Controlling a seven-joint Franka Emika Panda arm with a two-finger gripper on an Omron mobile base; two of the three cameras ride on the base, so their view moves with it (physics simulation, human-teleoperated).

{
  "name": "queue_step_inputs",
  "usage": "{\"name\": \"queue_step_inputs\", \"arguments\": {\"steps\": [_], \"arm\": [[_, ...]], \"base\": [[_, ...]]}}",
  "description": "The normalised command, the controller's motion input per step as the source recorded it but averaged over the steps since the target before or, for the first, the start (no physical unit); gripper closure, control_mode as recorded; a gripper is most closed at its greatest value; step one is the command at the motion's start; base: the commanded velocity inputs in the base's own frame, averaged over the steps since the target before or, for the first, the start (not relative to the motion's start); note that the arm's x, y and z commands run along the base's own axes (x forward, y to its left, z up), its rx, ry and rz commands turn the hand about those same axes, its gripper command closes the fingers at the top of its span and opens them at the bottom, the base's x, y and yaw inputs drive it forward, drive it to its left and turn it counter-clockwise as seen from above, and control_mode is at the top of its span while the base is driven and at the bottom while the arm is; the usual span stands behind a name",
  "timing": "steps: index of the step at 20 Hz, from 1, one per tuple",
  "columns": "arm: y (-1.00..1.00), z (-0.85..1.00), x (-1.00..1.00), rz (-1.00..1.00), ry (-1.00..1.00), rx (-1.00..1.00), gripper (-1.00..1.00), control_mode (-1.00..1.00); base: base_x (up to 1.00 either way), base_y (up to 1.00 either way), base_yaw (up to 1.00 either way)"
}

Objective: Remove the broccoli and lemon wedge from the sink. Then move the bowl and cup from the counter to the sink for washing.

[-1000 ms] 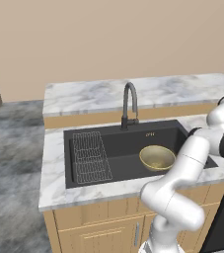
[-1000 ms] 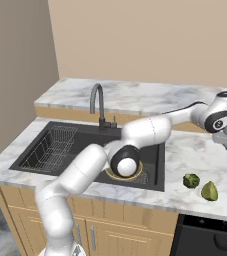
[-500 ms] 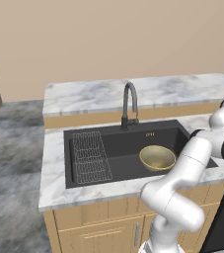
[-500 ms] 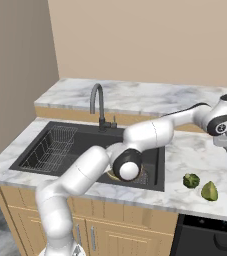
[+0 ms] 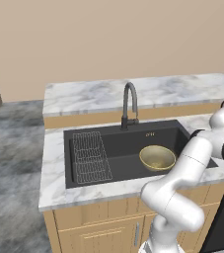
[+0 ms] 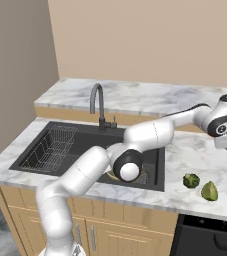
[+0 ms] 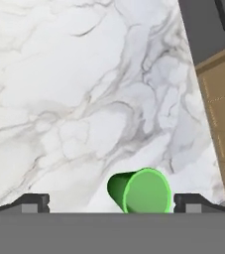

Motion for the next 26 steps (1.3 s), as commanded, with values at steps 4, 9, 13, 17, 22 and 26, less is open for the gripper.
{"name": "queue_step_inputs", "arguments": {"steps": [4, 9, 13, 17, 22, 26], "arm": [[0.0, -0.19, 0.0, 0.14, 0.16, -0.12, -1.0, -1.0], [0.0, -0.19, 0.0, 0.1, 0.18, -0.02, -1.0, -1.0], [0.0, -0.13, 0.03, 0.03, 0.18, 0.0, -1.0, -1.0], [-0.03, -0.07, 0.02, 0.0, 0.16, 0.0, -1.0, -1.0], [-0.06, 0.0, 0.0, 0.0, 0.11, 0.0, -1.0, -1.0], [-0.11, 0.0, -0.05, 0.0, 0.06, 0.0, -1.0, -1.0]], "base": [[0.0, 0.0, 0.0], [0.0, 0.0, 0.0], [0.0, 0.0, 0.0], [0.0, 0.0, 0.0], [0.0, 0.0, 0.0], [0.0, 0.0, 0.0]]}}
